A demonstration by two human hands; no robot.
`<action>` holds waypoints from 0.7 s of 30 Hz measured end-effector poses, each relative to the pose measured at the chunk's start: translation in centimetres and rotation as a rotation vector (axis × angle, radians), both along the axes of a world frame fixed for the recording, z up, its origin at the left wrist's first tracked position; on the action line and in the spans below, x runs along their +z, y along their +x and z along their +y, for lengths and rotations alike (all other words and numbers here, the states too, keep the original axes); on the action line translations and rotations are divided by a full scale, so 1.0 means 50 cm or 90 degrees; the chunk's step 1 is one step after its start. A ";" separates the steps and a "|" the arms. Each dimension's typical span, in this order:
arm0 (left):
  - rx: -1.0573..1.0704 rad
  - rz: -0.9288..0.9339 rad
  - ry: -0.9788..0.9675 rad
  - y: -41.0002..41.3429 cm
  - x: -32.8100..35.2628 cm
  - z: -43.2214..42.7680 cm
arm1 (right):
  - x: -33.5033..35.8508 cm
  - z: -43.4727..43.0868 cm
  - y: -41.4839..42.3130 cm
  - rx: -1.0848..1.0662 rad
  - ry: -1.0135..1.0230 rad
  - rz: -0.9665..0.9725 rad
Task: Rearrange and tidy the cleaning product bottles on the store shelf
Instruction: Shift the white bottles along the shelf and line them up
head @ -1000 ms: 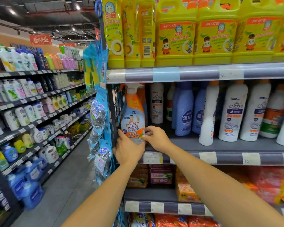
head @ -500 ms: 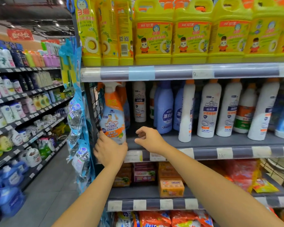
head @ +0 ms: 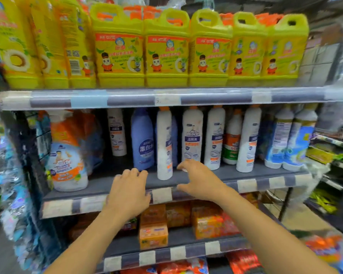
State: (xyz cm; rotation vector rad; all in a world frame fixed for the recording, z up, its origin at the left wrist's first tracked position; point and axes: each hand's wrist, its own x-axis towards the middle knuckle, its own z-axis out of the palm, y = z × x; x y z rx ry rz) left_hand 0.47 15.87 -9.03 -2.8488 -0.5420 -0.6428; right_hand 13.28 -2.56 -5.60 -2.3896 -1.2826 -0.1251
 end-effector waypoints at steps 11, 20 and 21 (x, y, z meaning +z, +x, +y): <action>0.062 0.059 0.071 0.085 0.024 -0.088 | -0.001 -0.256 0.157 -0.206 -0.058 -0.070; 0.224 -0.060 -0.101 0.137 0.032 -0.075 | 0.012 -0.289 0.286 -0.377 0.138 0.018; 0.225 -0.094 -0.170 0.148 0.036 -0.081 | 0.012 -0.282 0.300 -0.394 0.172 0.041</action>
